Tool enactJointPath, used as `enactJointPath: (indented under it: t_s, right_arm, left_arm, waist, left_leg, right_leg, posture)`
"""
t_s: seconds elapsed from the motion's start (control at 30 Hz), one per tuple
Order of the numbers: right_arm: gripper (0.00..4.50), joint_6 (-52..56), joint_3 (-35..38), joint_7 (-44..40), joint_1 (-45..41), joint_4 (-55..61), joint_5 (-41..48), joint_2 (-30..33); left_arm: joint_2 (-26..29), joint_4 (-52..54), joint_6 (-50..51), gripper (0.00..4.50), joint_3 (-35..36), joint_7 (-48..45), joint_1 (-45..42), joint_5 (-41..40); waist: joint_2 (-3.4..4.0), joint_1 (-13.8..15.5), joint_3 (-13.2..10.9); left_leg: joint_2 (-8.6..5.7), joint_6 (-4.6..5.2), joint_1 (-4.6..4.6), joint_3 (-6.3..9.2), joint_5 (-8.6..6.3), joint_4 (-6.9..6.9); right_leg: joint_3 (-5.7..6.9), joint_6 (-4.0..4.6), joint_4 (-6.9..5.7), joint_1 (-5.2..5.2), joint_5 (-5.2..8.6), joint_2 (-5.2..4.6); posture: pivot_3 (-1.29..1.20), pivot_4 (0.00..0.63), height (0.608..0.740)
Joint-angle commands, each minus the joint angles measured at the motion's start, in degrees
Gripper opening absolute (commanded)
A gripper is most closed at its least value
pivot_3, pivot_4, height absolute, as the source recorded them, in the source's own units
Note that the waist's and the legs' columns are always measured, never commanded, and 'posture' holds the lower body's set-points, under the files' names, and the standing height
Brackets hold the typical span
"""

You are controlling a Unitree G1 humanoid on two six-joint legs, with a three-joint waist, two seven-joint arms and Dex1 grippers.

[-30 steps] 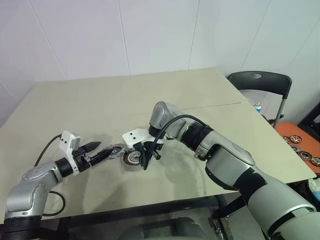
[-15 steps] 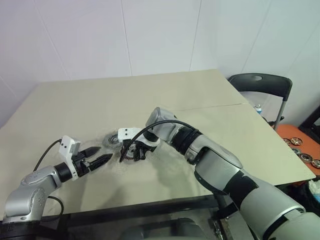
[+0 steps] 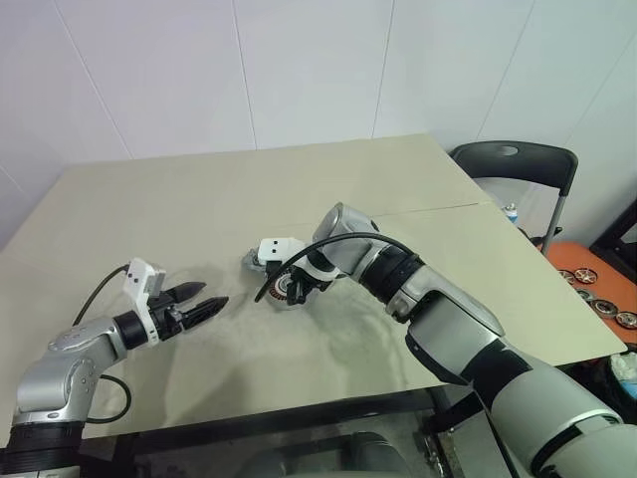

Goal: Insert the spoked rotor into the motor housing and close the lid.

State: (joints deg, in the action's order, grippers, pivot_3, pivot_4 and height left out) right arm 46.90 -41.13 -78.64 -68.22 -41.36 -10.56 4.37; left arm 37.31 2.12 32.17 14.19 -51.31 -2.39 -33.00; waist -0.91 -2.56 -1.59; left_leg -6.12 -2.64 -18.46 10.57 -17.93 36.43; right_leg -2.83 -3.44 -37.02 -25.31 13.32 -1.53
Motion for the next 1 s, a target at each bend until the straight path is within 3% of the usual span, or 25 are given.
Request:
enactJointPath:
  t_s: [0.03, 0.3, 0.43, 0.53, 0.8, 1.0]
  right_arm:
    - [0.02, 2.4, -0.5, -1.9, 0.4, 4.8, 0.5, 1.0]
    - [0.02, 2.5, -2.9, -2.7, 3.2, 11.7, 1.1, 1.9]
    - [0.95, 4.6, -2.0, -1.2, 2.2, 10.2, 1.9, -0.2]
    - [1.96, 8.0, -0.7, -1.1, 0.7, 8.7, 3.3, -2.0]
    - [1.96, 7.3, 2.5, -2.1, -3.3, 6.3, 6.9, -2.6]
    - [1.96, -1.6, 4.6, -8.1, -1.3, 15.1, 11.0, 4.0]
  left_arm:
    - [0.9, 0.1, -0.9, 4.03, 0.5, -0.7, -0.4, 0.3]
    - [1.5, 0.3, -0.8, 4.03, 1.1, -0.9, 0.4, 0.3]
    - [1.8, 0.1, -0.8, 4.03, 1.2, -0.8, 0.3, 0.3]
    - [1.8, 0.0, -0.9, 4.03, 1.2, -0.7, 0.1, 0.4]
    - [1.7, 0.0, -0.8, 4.03, 1.1, -0.5, -0.6, 0.3]
    - [1.9, 0.4, -0.6, 4.03, 1.4, -0.5, -0.4, 0.0]
  waist:
    - [-0.01, 0.1, 0.0]
    - [-0.03, 0.1, 0.0]
    - [-0.03, 0.0, 0.0]
    - [-0.03, 0.1, 0.0]
    - [-0.03, 0.1, 0.0]
    - [-0.06, 0.2, 0.0]
  left_leg:
    - [0.00, 0.00, 0.00, 0.00, 0.00, 0.00]
    - [0.00, 0.01, 0.01, -0.01, -0.01, 0.02]
    - [0.01, 0.01, 0.02, -0.02, -0.01, 0.02]
    - [0.01, 0.01, 0.03, -0.01, -0.01, 0.03]
    - [0.00, 0.01, 0.02, -0.01, -0.01, 0.04]
    - [-0.01, 0.03, 0.02, -0.01, -0.02, 0.05]
  right_leg:
    - [0.00, 0.00, 0.00, 0.00, 0.00, 0.00]
    - [0.00, 0.00, 0.00, 0.01, 0.00, -0.01]
    - [0.00, 0.00, -0.02, 0.02, 0.00, 0.00]
    - [0.00, 0.00, -0.03, 0.02, 0.00, 0.00]
    - [0.01, 0.00, -0.03, 0.03, 0.00, 0.00]
    - [0.01, 0.00, 0.01, 0.06, 0.00, -0.02]
  posture:
    - [0.00, 0.000, 0.740]
    - [0.00, 0.000, 0.740]
    - [0.00, 0.000, 0.740]
    - [0.00, 0.000, 0.740]
    - [0.00, 0.000, 0.740]
    - [0.00, 0.000, 0.740]
